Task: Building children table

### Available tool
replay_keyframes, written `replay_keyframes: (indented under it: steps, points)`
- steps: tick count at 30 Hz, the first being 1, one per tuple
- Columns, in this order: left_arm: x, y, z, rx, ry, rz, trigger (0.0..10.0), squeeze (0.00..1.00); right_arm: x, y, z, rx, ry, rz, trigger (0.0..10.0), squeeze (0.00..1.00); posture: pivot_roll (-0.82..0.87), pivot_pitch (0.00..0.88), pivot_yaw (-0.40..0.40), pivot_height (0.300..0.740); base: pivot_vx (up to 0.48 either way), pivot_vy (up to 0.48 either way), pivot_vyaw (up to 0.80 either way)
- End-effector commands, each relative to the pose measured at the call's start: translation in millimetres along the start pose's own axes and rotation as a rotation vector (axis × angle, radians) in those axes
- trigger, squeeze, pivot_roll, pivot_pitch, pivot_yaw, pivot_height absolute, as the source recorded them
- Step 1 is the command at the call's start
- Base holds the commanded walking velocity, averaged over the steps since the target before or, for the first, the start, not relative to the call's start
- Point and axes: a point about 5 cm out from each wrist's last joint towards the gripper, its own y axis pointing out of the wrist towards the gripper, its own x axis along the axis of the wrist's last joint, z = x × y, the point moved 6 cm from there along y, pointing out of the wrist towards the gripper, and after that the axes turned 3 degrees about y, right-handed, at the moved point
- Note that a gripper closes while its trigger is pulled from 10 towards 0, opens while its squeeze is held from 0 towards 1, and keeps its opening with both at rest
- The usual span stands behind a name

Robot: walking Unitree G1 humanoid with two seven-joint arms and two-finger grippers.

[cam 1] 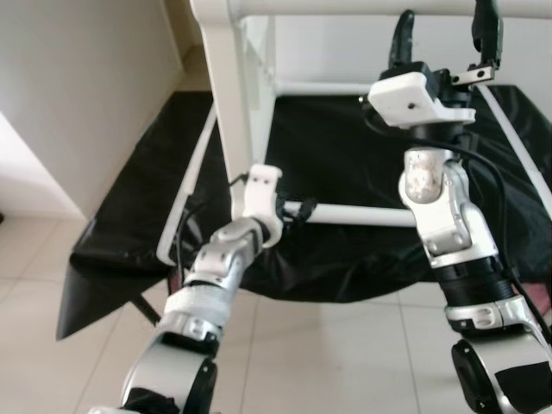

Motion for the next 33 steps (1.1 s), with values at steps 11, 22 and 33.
replay_keyframes:
  steps: [11, 22, 33]
  points:
    - [17, 17.0, -10.4, 0.007, -0.004, -0.021, 10.0, 0.00, -4, 23.9, 12.8, 0.105, -0.095, 0.023, 10.0, 0.00, -0.02, 0.002, 0.053, 0.740, 0.000, 0.000, 0.00]
    - [23, 24.2, -19.6, -0.016, 0.014, -0.029, 10.0, 0.00, -18, 15.7, 29.3, 0.175, -0.154, 0.054, 10.0, 0.00, -0.01, 0.029, 0.057, 0.740, 0.000, 0.000, 0.00]
    - [14, 28.4, -15.5, 0.037, 0.033, -0.001, 10.0, 0.00, -10, 36.5, 13.8, 0.066, -0.225, 0.020, 10.0, 0.00, -0.02, 0.051, 0.055, 0.740, 0.000, 0.000, 0.00]
